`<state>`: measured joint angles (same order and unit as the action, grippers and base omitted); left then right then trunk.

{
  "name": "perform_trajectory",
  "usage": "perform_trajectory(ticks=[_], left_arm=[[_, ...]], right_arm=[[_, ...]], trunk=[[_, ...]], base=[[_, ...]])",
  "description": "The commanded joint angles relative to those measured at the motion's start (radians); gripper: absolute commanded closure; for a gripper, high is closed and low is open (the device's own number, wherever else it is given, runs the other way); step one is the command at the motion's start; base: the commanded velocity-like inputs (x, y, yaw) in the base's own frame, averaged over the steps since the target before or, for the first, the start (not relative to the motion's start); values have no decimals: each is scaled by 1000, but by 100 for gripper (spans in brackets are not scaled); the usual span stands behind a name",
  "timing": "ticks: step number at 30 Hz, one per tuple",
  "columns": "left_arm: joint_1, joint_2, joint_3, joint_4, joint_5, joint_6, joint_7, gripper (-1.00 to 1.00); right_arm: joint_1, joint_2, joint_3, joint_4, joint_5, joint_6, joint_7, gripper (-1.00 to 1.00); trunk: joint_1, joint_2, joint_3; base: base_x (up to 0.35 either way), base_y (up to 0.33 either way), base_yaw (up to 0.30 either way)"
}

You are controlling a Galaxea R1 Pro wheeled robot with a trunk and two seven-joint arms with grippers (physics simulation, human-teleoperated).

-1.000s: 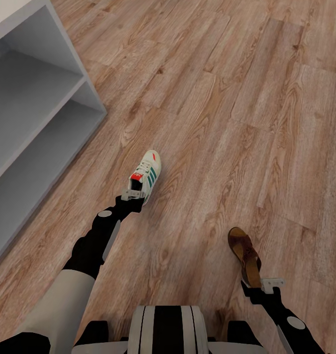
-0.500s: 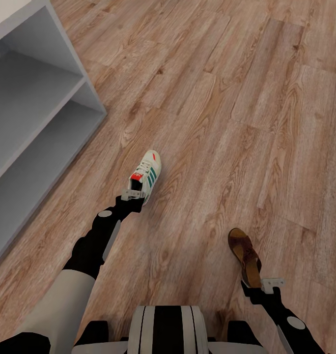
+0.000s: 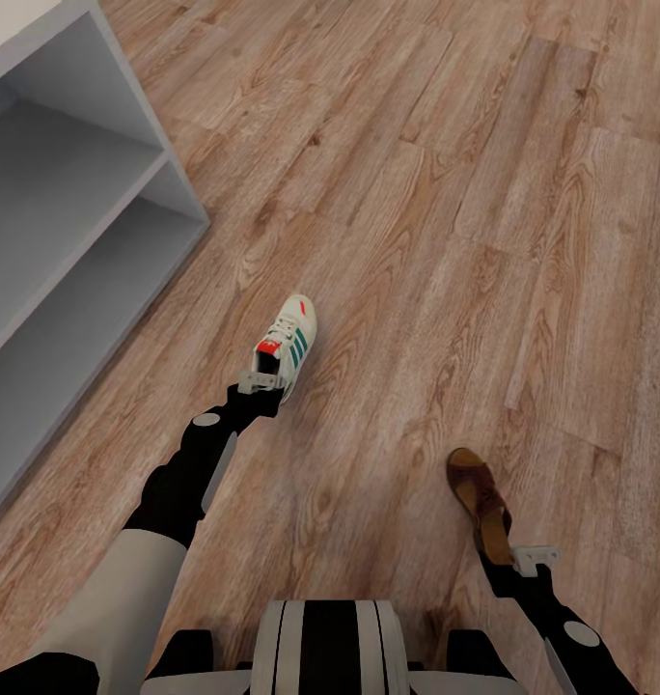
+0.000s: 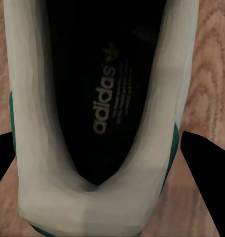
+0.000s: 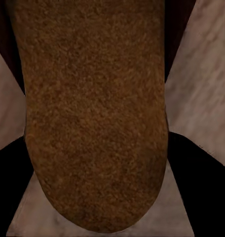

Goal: Pick up the two gym shoes and the two sandals from the corridor floor and place them onto the hallstand (shoe rack) in the corridor, making sure they are on the rack and not on the floor. Arrange them so the two gym shoes are next to each other and the two sandals are next to each other.

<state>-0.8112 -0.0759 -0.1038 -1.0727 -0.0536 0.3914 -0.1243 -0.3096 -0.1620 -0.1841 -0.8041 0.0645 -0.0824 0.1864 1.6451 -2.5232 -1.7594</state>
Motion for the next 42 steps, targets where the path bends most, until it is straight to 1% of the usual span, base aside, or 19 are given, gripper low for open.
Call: perform_trajectory(ticks=[1,24,31,42], left_arm=[[0,-1,1,-1,-6,5,-5,100],[0,1,-5,-4,-8,6,-5,100],[0,1,-3,-29,-8,8,-5,100],[0,2,-5,-35,-9,10,-5,100]], right_arm=[[0,1,-3,1,6,-3,8,100],[0,1,-3,1,6,-3,8,100],[0,1,-3,2,6,-3,8,100],[0,1,-3,1,6,-3,8,100]], trunk=[[0,0,0],[0,0,0],[0,0,0],[-5,2,42]], base=[[0,0,0],[0,0,0],[0,0,0],[0,0,0]])
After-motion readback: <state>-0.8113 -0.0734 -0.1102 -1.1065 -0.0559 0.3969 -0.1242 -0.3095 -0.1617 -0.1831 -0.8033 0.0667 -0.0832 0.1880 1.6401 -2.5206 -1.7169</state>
